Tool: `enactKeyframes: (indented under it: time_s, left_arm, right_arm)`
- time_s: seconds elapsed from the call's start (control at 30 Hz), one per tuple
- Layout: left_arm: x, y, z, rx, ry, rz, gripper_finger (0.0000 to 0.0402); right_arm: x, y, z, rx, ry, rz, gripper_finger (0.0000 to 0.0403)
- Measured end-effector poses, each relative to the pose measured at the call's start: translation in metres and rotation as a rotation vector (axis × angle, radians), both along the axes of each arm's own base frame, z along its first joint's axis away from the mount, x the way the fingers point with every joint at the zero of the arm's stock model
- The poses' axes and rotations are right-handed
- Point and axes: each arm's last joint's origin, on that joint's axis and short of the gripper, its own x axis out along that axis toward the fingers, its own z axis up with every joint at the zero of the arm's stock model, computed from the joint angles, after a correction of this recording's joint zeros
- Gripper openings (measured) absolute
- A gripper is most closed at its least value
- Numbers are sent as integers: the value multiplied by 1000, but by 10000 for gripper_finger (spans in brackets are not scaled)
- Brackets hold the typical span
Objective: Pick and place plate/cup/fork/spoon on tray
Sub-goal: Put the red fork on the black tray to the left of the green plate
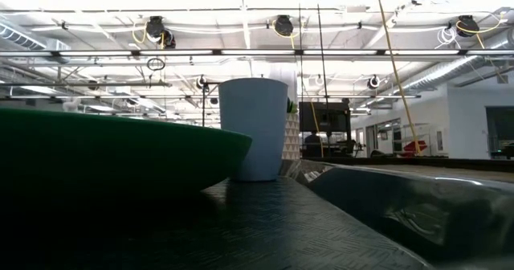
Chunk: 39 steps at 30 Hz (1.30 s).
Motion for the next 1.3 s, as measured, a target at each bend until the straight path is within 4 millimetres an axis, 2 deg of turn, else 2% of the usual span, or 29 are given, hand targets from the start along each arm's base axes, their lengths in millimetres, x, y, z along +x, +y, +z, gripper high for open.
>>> enactKeyframes:
  time_s: [0.23,0.5,0.63,0.8,1.3]
  left_arm:
    - [25,18,-9,-40,-55,56,314]
    - [52,26,-23,52,-55,94,290]
    - [63,33,-37,129,0,145,279]
    - [67,39,-42,148,-10,232,274]
    - [72,47,-35,52,-136,241,270]
  right_arm:
    - [-7,-2,7,56,-40,-187,28]
    - [-7,-4,6,45,-14,-254,15]
    - [-7,-4,6,49,-10,-267,20]
    - [-7,-4,5,61,-10,-262,19]
    - [-5,-7,3,61,16,-293,19]
